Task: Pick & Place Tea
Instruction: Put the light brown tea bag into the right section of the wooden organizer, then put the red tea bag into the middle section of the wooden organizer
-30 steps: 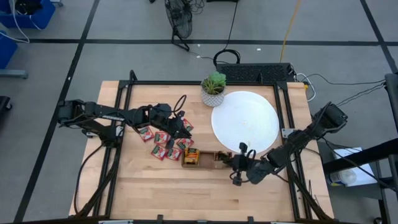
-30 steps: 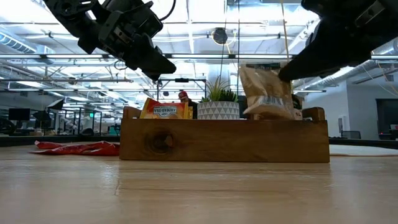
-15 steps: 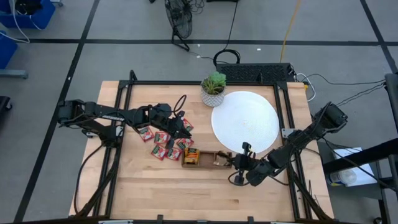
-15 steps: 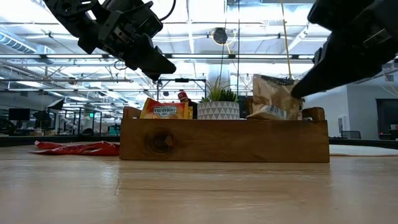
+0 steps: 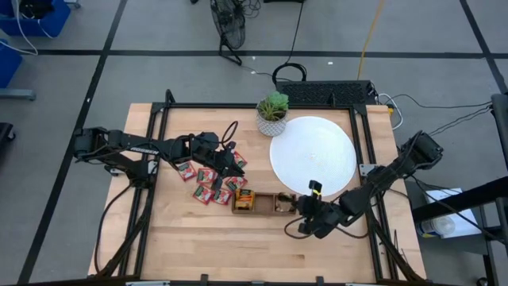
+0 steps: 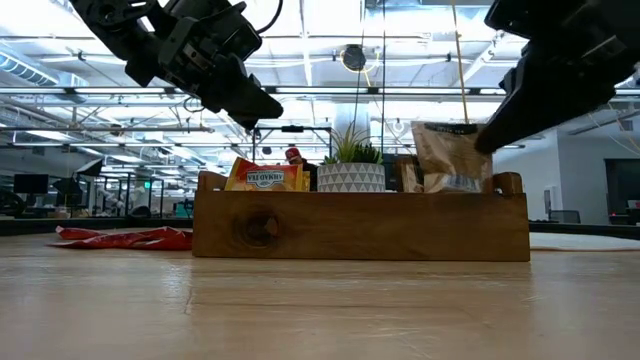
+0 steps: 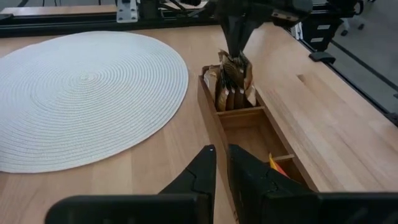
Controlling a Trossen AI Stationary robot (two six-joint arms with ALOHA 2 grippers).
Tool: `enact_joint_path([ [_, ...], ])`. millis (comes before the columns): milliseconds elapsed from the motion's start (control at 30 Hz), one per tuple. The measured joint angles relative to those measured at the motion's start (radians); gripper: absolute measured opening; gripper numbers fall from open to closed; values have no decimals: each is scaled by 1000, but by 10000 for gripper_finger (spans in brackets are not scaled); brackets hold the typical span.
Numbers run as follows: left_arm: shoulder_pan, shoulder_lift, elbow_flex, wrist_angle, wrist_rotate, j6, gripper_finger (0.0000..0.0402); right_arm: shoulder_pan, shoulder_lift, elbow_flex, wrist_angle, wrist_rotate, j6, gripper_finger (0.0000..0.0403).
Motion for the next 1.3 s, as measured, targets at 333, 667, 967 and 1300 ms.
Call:
enact_joint_path([
  [333,0,0,0,0,0,0,42,-45,75,2,19,-65,3,0],
  [667,0,0,0,0,0,6,42,-42,61,0,68,-134,52,0],
  [967,0,0,0,-2,0,0,42,-42,62,-1,86,-110,69,67],
  [1300,0,0,0,-4,0,0,42,-27,-48,-2,231,-108,-54,176],
])
